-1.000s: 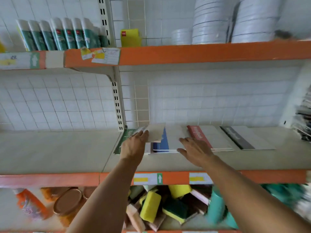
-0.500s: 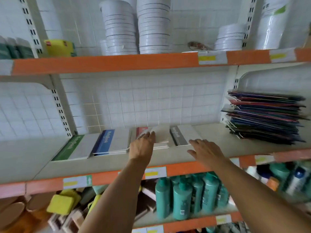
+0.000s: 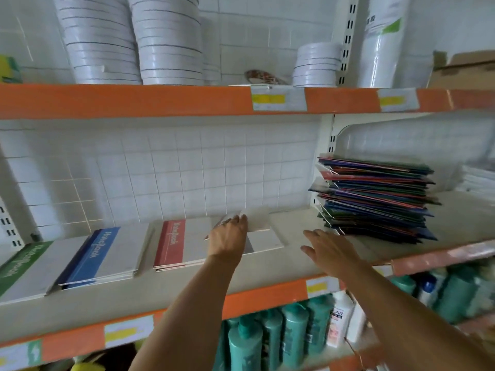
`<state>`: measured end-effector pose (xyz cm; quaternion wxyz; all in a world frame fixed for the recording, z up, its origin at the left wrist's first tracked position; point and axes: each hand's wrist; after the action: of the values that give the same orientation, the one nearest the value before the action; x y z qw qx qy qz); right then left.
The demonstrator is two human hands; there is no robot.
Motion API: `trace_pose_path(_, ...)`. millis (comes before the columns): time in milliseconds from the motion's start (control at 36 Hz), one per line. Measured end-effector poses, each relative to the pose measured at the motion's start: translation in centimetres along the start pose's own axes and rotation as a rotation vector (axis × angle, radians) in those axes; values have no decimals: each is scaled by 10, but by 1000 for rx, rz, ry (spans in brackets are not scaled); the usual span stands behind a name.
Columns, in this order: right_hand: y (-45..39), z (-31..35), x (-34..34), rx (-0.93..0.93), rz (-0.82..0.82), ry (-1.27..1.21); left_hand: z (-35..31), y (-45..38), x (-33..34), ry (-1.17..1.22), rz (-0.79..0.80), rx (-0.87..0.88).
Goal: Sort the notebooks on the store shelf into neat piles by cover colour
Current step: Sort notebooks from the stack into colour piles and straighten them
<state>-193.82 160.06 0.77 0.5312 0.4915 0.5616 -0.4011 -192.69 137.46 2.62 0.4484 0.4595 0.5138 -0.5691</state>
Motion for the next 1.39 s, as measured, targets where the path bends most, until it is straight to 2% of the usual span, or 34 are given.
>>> trace_pose_path(250,-52,-32,9,-92,-8,-32,-39,-32,36,-41,57,-38)
trace_pose_path(361,-71,-43,12,-197,42,-55,-54,-42,47,4,93,-119)
trace_pose_path(556,-88,-54,12,-323,96,-78,-70,-55,51,80,215,-157)
trace_pose_path(639,-92,-56,14,-343,101,-74,-69,-58,57,107,285,-139)
trace_pose_path(833,-95,-61,17,-335,72,-83,-56,-65,65,73,323,-112)
trace_pose_path(1083,-77,-61,19,-324,39,-69,-57,-60,61,89,309,-129)
trace_pose_path(1389,-38,-99,8,-372,-78,-36,-106,-36,9,107,147,-221)
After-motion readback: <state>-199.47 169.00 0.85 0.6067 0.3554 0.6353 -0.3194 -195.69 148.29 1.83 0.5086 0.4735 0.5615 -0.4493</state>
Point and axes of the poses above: each hand's wrist, its own y-axis away from the middle knuckle, its own x-axis out of the palm, z = x × y, and after that the axes turned 12 degrees about z, right-handed
